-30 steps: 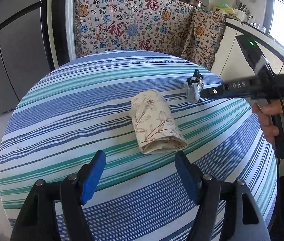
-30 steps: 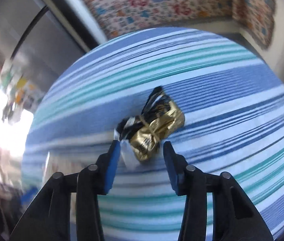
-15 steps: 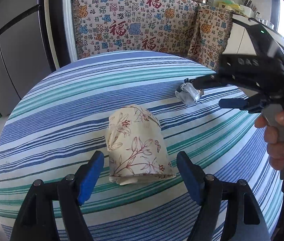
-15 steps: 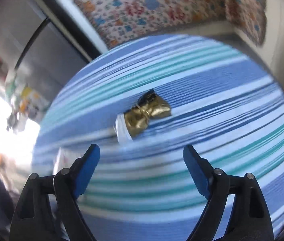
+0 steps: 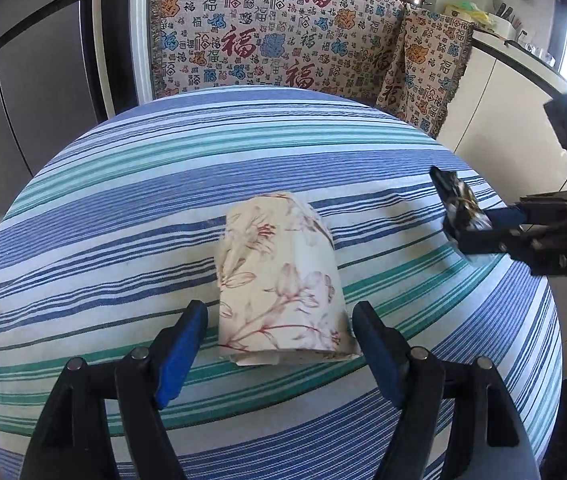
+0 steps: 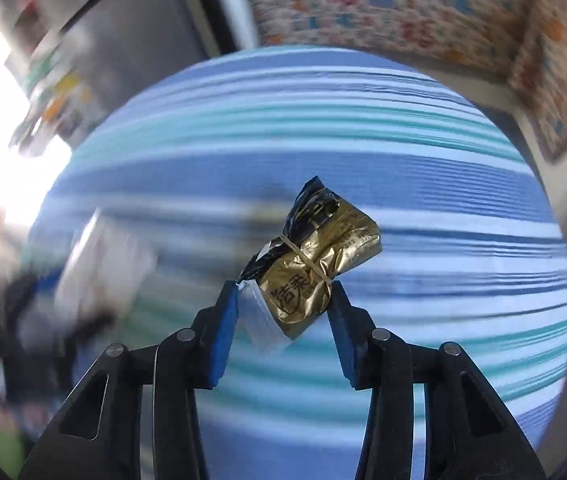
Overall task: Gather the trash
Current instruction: 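Lift and carry the floral bundle and gold packet over the blue wastebasket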
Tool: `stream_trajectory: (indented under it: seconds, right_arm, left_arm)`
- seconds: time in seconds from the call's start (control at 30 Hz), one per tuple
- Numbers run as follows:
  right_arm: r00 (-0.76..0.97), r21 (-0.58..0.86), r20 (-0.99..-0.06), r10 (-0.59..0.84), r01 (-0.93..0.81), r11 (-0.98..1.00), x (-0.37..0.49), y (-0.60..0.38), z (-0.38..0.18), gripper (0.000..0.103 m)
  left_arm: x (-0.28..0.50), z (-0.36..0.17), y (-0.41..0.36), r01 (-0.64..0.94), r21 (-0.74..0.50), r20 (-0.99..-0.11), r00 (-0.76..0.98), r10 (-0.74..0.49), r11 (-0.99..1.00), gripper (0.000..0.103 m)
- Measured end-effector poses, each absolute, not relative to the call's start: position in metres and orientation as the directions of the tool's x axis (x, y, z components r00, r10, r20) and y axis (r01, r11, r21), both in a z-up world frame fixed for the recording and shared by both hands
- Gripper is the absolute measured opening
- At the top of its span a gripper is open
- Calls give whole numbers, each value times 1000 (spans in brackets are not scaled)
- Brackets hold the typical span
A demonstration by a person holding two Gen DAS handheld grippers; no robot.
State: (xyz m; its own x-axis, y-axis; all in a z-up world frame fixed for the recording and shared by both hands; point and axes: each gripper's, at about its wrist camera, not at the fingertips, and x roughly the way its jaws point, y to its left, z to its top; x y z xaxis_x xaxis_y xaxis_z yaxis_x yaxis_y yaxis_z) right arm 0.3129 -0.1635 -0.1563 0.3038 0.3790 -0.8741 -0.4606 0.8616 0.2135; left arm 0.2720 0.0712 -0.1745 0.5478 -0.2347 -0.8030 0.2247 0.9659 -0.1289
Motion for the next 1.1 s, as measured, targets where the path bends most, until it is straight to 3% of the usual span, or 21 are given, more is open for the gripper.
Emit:
stream_trajectory:
  seconds: [0.1,0.17,0.33,0.47,0.53,0.57,0.6,0.63,1.1]
  right_arm:
    - [290,96,-907,305,-564,820,285,-179,-155,51]
    - [302,77,-910,284,-552,830,278,-191,-156,65]
    - [308,174,-899,310,-400,900,291,-207,-158,77]
    - [301,310,-890,344,-156,938,309,-218,-162,84]
    - [291,317,-897,334,-106,943,313,-218,-164,82]
    - [287,301,-903,319,-104,948,312,-217,-164,74]
    - [276,280,-912,302,-117,953,312,-214,-165,65]
    - [262,267,-919,294,-133,954,312,-211,-167,45]
    - [378,253,-862,338,-258,932,262,-264,-128,44]
  left_arm:
    - [272,-176,64,251,-126,-807,537,-246,960,77]
    - [273,-176,61,253,-108,-810,539,-233,961,77]
    - [279,-167,62,256,-135,-804,536,-257,957,76]
    - [286,-167,58,274,-113,-822,514,-245,955,76]
    - [288,-165,59,274,-126,-822,510,-255,954,76]
    - [291,-164,60,275,-136,-819,509,-264,952,67]
    - [291,-162,62,275,-144,-818,507,-271,951,52]
    - [291,-162,62,280,-160,-821,494,-285,947,51]
    - [255,-121,-5,382,-172,-777,513,-363,908,49]
